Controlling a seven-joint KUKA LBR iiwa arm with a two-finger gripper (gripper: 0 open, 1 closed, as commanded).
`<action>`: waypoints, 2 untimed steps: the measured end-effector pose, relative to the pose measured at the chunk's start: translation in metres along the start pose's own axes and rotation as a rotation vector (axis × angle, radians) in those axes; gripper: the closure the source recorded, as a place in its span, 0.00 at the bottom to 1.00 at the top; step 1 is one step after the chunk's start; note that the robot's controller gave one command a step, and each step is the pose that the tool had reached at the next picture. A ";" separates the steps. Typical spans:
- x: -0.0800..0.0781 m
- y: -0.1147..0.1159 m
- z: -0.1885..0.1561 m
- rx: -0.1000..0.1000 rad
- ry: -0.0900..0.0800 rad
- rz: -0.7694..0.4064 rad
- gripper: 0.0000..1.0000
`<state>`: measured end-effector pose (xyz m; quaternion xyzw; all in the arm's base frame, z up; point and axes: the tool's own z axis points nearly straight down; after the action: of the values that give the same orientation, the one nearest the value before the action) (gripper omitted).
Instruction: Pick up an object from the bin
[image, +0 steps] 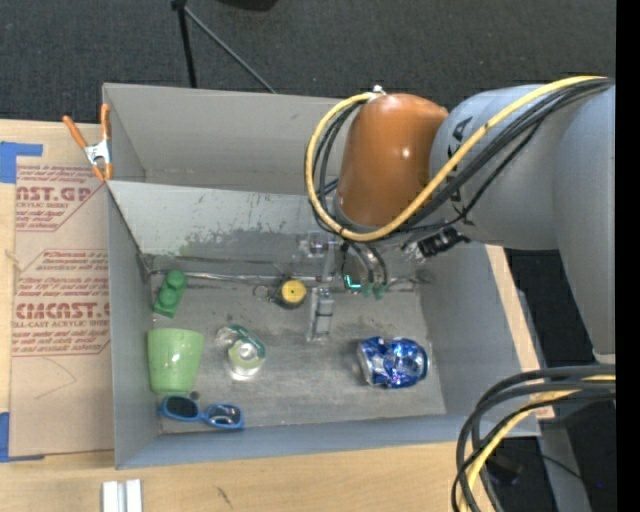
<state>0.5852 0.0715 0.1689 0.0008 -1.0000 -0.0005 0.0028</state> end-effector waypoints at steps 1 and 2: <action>0.056 0.078 0.103 0.000 0.000 -0.228 0.00; 0.052 0.076 0.099 -0.001 -0.009 -0.224 1.00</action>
Offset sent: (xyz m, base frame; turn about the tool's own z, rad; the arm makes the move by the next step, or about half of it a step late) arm -0.0537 0.0749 -0.0989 -0.2234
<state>0.5323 0.1477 0.0707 0.1125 -0.9936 -0.0011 -0.0019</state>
